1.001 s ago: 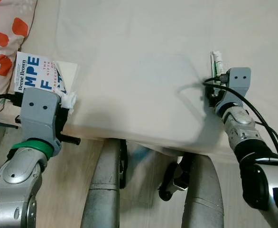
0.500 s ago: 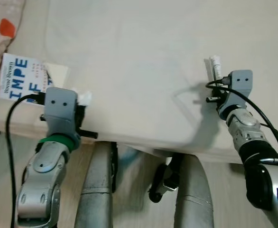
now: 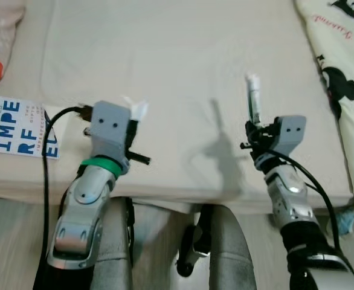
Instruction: Clean up the room
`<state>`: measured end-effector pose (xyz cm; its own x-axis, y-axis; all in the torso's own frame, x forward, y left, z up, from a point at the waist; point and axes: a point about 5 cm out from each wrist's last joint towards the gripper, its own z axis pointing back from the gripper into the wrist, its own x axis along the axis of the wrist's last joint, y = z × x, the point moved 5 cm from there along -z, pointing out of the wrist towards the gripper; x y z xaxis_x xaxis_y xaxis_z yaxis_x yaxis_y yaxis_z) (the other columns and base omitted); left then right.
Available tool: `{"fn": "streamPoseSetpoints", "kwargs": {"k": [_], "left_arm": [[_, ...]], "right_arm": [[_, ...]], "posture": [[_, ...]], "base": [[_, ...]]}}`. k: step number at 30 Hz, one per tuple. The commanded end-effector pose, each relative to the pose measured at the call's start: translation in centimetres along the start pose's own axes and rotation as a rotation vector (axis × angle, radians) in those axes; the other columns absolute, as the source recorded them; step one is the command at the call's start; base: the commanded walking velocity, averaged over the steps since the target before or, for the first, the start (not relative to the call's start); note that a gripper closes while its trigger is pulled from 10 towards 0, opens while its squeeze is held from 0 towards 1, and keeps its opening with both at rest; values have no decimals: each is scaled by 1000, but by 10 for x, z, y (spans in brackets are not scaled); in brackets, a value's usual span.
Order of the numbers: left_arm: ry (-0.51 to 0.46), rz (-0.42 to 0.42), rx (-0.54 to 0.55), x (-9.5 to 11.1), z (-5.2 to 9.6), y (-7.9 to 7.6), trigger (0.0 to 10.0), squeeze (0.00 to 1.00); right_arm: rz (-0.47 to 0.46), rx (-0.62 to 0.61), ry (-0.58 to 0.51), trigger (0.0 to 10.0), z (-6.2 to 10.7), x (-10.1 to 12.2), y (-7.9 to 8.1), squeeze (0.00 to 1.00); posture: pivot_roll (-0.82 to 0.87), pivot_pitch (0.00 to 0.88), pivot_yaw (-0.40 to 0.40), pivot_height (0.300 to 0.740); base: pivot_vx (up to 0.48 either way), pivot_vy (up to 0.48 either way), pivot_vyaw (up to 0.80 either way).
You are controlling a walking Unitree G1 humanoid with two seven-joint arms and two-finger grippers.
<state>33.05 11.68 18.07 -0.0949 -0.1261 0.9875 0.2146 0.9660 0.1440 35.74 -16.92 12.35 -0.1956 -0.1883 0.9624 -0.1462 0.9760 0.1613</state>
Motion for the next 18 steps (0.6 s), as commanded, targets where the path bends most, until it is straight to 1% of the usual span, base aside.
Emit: {"fn": "streamPoseSetpoints", "kwargs": {"k": [1, 2, 3, 4, 5, 6, 8, 9, 10, 13, 15, 18], "left_arm": [[15, 11, -22, -11, 0, -2, 10000, 0], [15, 11, -22, -11, 0, -2, 10000, 0], [10, 5, 2, -13, -1, 4, 10000, 0], [10, 5, 2, -13, -1, 4, 10000, 0], [-2, -20, 43, -12, -4, 13, 10000, 0], [-2, -20, 43, -12, -4, 13, 10000, 0], [-15, -37, 128, -11, -11, 33, 10000, 0], [-24, -44, 152, -10, -15, 39, 10000, 0], [-30, -46, 163, -9, -18, 42, 10000, 0], [-40, -50, 159, -9, -21, 42, 10000, 0], [-49, -42, 144, -9, -24, 39, 10000, 0], [-54, -27, 135, -9, -26, 35, 10000, 0]], "right_arm": [[-15, -14, -3, 10000, 18, -7, 9, 0], [-15, -14, -3, 10000, 18, -7, 9, 0], [-11, -42, -34, 10000, 24, -5, 8, 0], [-11, -42, -34, 10000, 24, -5, 8, 0], [49, -72, -62, 10000, 26, 0, 1, 0], [49, -72, -62, 10000, 26, 0, 1, 0], [106, -145, -122, 10000, 26, 14, -18, 0], [121, -166, -131, 10000, 26, 21, -25, 0], [124, -176, -133, 10000, 27, 25, -28, 0], [135, -176, -123, 10000, 30, 29, -30, 0], [137, -176, -108, 10000, 34, 31, -27, 0], [133, -173, -97, 10000, 36, 29, -23, 0]], "posture": [[66, 25, -55, 606], [66, 25, -55, 606], [51, 7, -42, 606], [51, 7, -42, 606], [38, 0, -28, 610], [38, 0, -28, 610], [19, 0, -14, 620], [10, 0, -11, 625], [7, 0, -9, 629], [4, 0, -8, 639], [-2, 0, -8, 649], [0, 0, -12, 659]], "base": [[0, 0, 0], [0, 0, 0], [0, 0, 0], [0, 0, 0], [0, 0, 0], [0, 0, 0], [0, 0, 0], [0, 0, 0], [0, 0, 0], [0, 0, 0], [0, 0, 0], [0, 0, 0]]}}
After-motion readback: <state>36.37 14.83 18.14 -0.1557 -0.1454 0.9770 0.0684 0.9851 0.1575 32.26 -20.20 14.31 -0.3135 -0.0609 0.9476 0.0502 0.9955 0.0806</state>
